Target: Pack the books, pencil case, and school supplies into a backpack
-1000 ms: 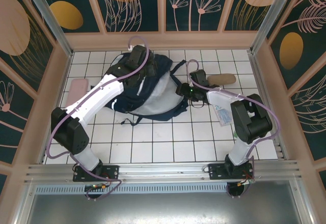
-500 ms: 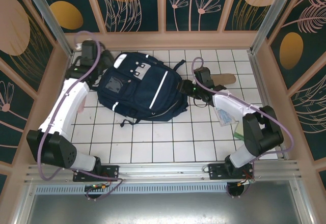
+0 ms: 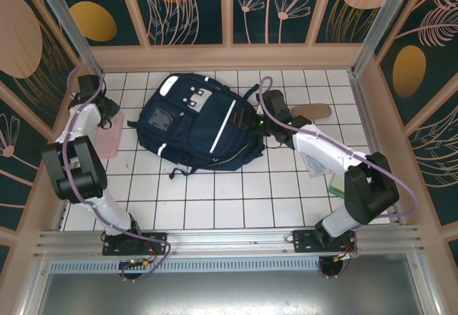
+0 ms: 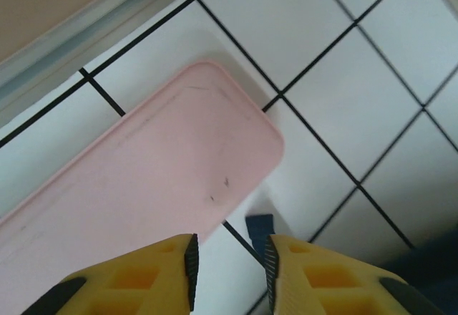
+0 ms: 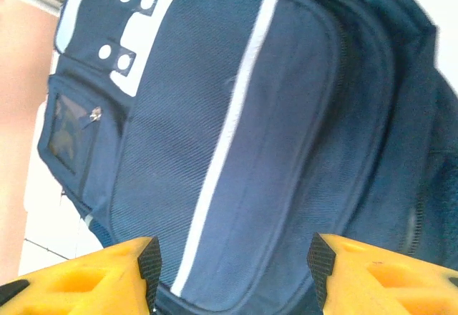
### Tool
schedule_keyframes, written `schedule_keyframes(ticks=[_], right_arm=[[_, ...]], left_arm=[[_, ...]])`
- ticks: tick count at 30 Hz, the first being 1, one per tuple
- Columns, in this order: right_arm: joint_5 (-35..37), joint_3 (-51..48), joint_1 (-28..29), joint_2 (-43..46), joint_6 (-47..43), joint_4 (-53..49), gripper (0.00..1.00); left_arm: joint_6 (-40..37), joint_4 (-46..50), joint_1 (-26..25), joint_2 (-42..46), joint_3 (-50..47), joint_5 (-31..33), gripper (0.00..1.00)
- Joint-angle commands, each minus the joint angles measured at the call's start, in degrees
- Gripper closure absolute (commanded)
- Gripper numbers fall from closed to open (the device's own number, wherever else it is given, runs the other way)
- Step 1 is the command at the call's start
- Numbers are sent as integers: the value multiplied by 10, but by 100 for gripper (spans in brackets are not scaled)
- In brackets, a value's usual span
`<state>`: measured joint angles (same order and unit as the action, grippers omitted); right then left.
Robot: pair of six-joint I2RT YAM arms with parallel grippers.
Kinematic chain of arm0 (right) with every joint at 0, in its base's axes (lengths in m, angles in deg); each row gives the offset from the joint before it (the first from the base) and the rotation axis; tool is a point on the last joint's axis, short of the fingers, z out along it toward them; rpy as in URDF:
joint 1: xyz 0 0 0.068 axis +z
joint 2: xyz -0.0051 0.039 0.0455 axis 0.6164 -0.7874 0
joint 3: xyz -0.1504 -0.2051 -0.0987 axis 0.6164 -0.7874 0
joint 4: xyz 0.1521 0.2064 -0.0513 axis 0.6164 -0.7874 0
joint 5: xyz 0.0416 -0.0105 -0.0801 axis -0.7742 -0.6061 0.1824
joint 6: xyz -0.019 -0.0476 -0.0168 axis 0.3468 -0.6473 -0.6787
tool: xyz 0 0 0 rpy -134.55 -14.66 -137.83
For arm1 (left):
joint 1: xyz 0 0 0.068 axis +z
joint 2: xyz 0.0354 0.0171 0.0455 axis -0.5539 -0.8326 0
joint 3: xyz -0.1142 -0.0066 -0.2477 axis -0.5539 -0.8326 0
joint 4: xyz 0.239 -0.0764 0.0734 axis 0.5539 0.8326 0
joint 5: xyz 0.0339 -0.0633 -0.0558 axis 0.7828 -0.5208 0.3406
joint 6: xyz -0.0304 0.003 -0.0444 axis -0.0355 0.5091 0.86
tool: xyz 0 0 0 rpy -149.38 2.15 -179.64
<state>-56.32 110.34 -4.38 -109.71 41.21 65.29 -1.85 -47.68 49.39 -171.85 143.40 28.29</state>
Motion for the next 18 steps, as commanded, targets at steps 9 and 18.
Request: schedule_keyframes(ticks=[9, 18], right_arm=[[3, 28, 27, 23, 9, -42, 38], [-19, 36, 29, 2, 3, -23, 38]], left_arm=[[-12, -16, 53, -99, 6, -24, 72], [33, -13, 60, -52, -102, -46, 75]])
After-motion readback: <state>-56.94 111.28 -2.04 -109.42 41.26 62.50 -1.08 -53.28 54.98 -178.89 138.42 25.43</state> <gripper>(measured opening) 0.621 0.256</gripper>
